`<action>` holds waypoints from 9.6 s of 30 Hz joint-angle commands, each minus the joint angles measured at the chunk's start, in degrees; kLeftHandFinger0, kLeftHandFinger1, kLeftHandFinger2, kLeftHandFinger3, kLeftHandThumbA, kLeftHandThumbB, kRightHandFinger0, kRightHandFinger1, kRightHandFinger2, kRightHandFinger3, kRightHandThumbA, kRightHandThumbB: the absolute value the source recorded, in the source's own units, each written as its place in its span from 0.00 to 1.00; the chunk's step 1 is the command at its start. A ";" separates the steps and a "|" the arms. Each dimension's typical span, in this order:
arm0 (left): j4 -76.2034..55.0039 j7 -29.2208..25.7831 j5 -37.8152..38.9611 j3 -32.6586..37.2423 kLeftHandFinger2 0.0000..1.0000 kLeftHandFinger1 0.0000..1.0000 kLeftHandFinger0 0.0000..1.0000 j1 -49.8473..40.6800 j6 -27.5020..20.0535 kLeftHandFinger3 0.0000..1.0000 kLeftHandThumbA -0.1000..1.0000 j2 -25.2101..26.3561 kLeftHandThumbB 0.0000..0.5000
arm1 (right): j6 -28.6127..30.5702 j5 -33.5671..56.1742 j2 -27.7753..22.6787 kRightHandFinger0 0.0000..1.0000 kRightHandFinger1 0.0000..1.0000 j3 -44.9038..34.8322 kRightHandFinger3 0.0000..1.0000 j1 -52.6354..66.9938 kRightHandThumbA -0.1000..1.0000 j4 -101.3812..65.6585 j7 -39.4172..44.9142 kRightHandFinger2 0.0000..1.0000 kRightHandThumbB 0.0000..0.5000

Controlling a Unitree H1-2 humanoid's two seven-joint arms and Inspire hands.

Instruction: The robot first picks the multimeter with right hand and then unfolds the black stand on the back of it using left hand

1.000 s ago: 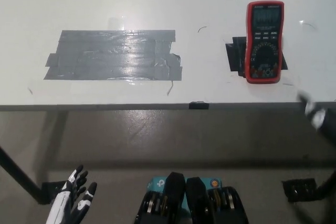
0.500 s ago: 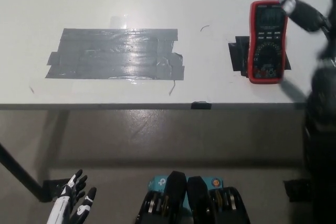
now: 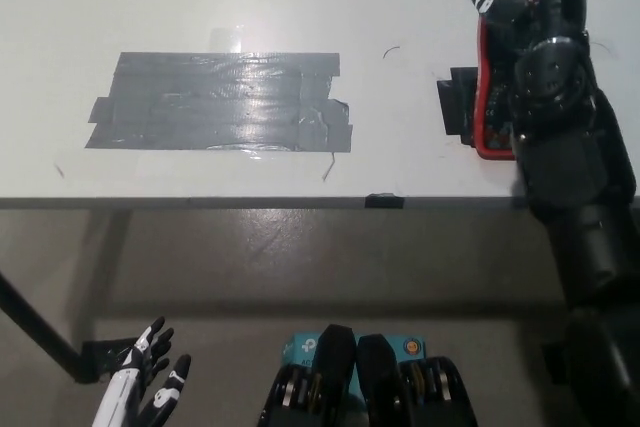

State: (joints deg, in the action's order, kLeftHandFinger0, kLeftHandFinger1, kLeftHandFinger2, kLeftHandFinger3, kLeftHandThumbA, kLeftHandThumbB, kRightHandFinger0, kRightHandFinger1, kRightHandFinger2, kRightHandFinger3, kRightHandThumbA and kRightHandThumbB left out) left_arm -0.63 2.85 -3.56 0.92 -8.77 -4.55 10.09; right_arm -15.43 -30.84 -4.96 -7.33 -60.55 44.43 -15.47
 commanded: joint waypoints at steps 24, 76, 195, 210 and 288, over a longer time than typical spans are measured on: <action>-2.25 0.73 -1.56 0.03 1.00 1.00 1.00 1.27 -2.48 1.00 0.72 0.74 0.08 | -2.28 13.05 1.67 1.00 1.00 -2.92 1.00 -6.92 0.83 10.56 -11.68 1.00 1.00; -4.21 1.52 -1.68 -0.66 1.00 1.00 1.00 4.82 -0.05 1.00 0.81 1.98 0.10 | -0.83 20.39 -0.79 1.00 1.00 0.31 1.00 -3.07 0.12 30.06 -12.14 1.00 0.49; -46.80 7.16 -9.26 13.43 1.00 1.00 1.00 39.60 16.17 1.00 0.97 -9.80 0.35 | -6.85 111.57 14.14 0.00 0.00 8.85 0.25 36.89 0.00 -80.30 1.70 0.15 0.20; -53.80 8.97 -7.92 8.82 1.00 1.00 1.00 45.60 19.21 1.00 1.00 -9.24 0.42 | -6.71 112.67 12.76 0.00 0.00 8.31 0.33 35.57 0.00 -80.31 -0.61 0.22 0.18; -46.07 12.05 -18.58 11.89 0.88 0.87 1.00 39.21 4.49 1.00 1.00 -6.47 0.84 | -1.58 111.46 11.98 0.00 0.00 10.63 0.16 34.96 0.00 -87.32 -10.09 0.00 0.24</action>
State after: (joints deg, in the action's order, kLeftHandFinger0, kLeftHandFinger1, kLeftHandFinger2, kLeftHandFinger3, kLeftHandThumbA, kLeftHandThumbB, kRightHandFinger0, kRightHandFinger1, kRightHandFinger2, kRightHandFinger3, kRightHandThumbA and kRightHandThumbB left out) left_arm -45.93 14.43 -23.30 12.36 30.09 1.38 4.08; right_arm -19.54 79.93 6.94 2.85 -23.59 -40.39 -25.80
